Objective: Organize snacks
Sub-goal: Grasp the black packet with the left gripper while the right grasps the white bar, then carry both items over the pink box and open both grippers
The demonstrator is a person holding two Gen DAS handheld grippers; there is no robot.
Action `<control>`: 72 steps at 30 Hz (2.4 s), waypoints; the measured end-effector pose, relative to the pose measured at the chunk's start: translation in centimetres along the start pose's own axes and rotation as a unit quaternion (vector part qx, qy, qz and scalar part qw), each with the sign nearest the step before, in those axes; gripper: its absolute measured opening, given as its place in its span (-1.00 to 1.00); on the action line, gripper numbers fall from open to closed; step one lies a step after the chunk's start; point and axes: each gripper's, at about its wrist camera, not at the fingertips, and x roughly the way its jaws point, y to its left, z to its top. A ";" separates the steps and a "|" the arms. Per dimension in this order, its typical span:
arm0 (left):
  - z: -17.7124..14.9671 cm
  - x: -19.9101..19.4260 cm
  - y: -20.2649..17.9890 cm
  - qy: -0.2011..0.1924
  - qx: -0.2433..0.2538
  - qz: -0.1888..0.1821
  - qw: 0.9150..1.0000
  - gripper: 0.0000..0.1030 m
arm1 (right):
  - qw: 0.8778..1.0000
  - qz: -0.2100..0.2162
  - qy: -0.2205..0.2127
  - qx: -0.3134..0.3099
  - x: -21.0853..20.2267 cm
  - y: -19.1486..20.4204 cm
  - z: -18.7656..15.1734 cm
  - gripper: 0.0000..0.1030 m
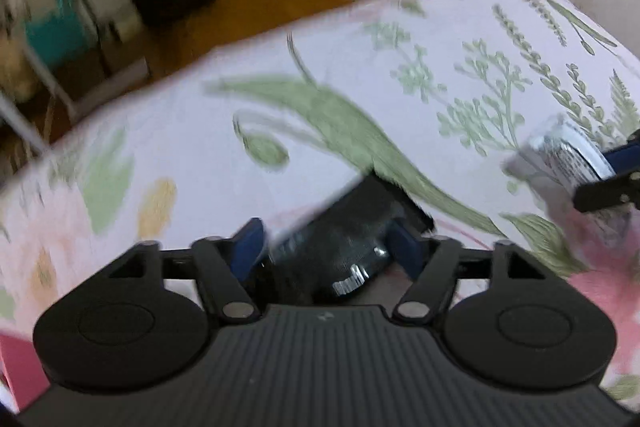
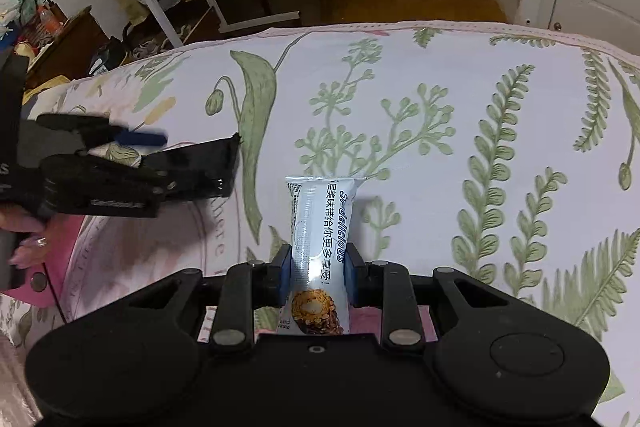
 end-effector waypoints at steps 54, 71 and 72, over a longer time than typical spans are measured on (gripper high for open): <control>-8.1 -12.2 -2.4 0.140 -0.163 -0.109 0.970 -0.04 | 0.995 0.083 0.053 -0.021 -5.5 2.8 -4.1 -0.41; -13.9 -22.9 3.8 0.107 -0.230 -0.074 0.964 -0.04 | 0.987 0.134 0.048 -0.074 -8.6 11.9 -6.1 -0.42; -14.1 -23.9 4.4 0.102 -0.234 -0.069 0.964 -0.04 | 0.986 0.139 0.045 -0.080 -9.0 12.7 -6.0 -0.42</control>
